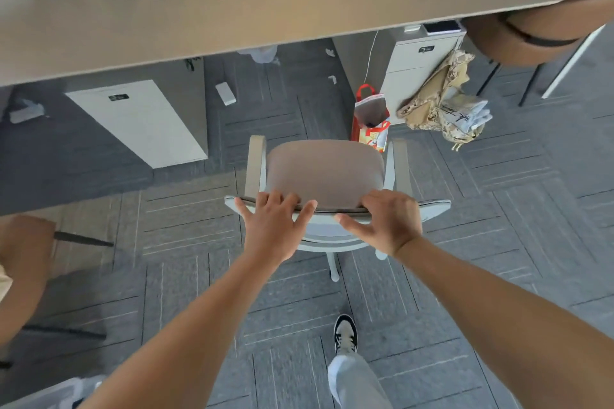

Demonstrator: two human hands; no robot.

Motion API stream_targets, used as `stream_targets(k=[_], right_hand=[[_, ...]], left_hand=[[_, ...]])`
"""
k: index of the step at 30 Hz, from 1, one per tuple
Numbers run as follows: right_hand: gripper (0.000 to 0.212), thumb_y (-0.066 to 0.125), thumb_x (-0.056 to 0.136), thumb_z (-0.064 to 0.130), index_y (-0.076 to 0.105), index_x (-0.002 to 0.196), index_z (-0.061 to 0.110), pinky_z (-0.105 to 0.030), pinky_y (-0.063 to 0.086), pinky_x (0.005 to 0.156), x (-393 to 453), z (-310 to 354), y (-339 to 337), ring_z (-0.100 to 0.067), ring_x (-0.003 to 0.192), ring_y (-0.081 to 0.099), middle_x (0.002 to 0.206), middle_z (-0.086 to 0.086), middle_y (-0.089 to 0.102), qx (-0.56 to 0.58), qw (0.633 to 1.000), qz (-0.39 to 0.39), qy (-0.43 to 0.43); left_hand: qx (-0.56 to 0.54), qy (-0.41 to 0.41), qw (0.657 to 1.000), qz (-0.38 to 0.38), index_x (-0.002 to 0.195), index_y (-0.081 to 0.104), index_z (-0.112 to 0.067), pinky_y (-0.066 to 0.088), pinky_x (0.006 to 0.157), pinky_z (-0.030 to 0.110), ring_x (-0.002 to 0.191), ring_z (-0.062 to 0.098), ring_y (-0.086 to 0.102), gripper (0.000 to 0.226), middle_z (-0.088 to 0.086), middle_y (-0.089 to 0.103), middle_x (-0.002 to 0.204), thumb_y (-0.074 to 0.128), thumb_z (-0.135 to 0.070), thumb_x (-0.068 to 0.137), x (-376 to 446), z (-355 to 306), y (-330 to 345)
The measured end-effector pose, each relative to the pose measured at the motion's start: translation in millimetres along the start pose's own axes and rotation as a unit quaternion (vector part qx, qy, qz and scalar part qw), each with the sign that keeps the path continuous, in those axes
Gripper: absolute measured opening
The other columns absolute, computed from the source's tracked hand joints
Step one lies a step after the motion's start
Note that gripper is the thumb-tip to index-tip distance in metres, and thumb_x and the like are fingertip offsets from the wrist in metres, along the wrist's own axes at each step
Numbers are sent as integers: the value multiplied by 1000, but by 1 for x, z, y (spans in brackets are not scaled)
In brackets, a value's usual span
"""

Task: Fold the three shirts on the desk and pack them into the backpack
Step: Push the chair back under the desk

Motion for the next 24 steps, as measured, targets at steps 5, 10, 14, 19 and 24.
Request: stream_targets(k=[5, 10, 14, 19, 24], right_hand=[[86, 21, 85, 95, 63, 67, 21, -28, 49, 57, 91, -18, 20, -19, 58, 55, 62, 7, 56, -1, 999, 14, -41], [76, 36, 88, 89, 53, 61, 20, -30, 47, 56, 193, -17, 37, -18, 51, 47, 57, 7, 49, 10, 997, 4, -73], [76, 38, 86, 89, 52, 58, 20, -29, 43, 53, 274, -15, 45, -18, 50, 47, 55, 7, 46, 22, 997, 4, -77], [76, 32, 85, 92, 50, 63, 22, -28, 37, 53, 367, -5, 56, -17, 56, 49, 60, 10, 41, -6, 996, 36, -84], [76, 32, 86, 92, 49, 61, 22, -27, 37, 49, 435, 16, 70, -14, 54, 48, 59, 10, 44, -11, 996, 47, -77]], left_hand=[[3, -30, 1000, 8, 115, 63, -37, 5, 120, 73, 133, 22, 42, 63, -10, 56, 122, 11, -70, 99, 80, 1, -17], [7, -54, 998, -9, 124, 61, -39, 8, 120, 74, 137, 23, 41, 63, -9, 55, 132, 12, -69, 99, 170, 22, -41], [-26, -68, 996, -45, 135, 55, -39, -1, 118, 75, 144, 25, 33, 60, -4, 48, 145, 16, -69, 100, 240, 37, -61], [-22, -68, 996, -58, 140, 50, -40, 3, 116, 78, 142, 28, 36, 63, -1, 47, 142, 12, -71, 100, 319, 65, -90], [-20, -62, 996, -62, 139, 51, -38, 6, 114, 80, 138, 27, 38, 63, -3, 48, 140, 14, -70, 100, 380, 100, -116]])
Point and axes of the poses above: each hand's wrist, its own x-axis towards the middle knuckle, its own y-axis out of the palm, z = x × y, the point moved 1 cm from there along x, towards the middle knuckle
